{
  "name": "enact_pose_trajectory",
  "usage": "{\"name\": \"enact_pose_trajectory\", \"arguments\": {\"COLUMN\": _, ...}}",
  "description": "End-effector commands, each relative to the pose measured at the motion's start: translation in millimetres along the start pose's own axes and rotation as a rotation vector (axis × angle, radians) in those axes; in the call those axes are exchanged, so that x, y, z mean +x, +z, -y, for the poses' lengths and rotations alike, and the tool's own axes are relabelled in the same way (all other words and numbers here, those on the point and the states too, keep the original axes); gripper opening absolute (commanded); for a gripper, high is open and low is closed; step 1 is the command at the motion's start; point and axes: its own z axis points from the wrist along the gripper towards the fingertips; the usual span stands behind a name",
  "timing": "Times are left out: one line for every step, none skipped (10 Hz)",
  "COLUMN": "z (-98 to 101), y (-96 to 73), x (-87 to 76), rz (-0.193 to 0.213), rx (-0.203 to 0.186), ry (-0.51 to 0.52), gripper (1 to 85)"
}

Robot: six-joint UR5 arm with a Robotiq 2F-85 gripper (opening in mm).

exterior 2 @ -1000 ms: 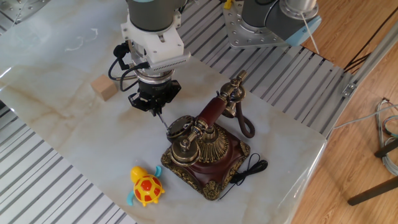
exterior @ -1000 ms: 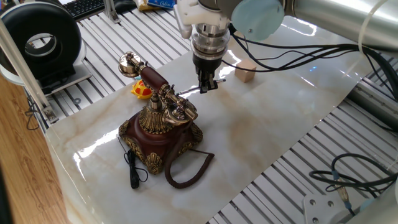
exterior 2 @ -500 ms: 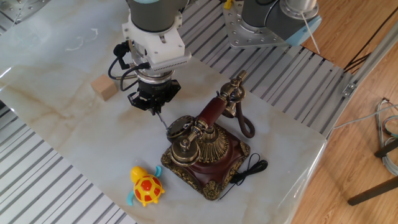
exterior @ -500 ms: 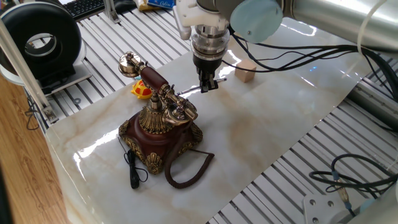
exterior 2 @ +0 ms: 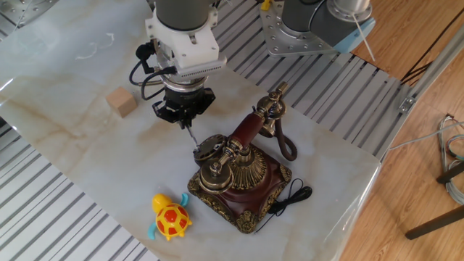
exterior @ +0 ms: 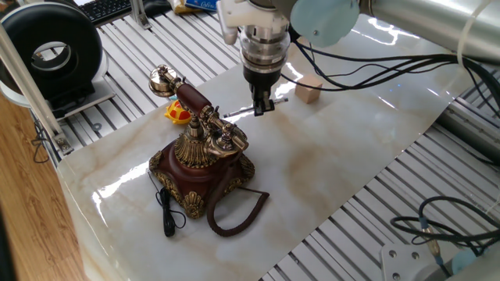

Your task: Dial a number on an old rotary phone

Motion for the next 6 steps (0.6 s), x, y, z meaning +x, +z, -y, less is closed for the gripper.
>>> {"name": "enact_pose_trajectory", "arguments": {"z": -12.0, "y": -13.3, "x": -5.2, "rz": 0.005, "rx": -0.020, "ry": 0.062, "gripper": 1.3}}
{"name": "enact_pose_trajectory", "arguments": {"z": -12.7, "y": -15.4, "x": -3.8, "rz": 0.003, "rx": -0.020, "ry": 0.068, "gripper": 1.3}}
{"name": "enact_pose_trajectory", "arguments": {"z": -14.3, "y": -17.9, "x": -3.2, "rz": 0.003, "rx": -0.023, "ry": 0.087, "gripper": 1.3}}
{"name": "enact_pose_trajectory", "arguments": {"z": -20.3, "y": -21.4, "x": -3.5, "rz": 0.008, "rx": -0.041, "ry": 0.126, "gripper": 1.3}}
{"name": "enact_pose_trajectory", "arguments": {"z": -31.1, "y": -23.1, "x": -6.2, "rz": 0.016, "rx": -0.080, "ry": 0.173, "gripper": 1.3}}
{"name": "enact_pose_trajectory", "arguments": {"z": -33.5, "y": -23.5, "x": -4.9, "rz": 0.008, "rx": -0.084, "ry": 0.183, "gripper": 1.3}}
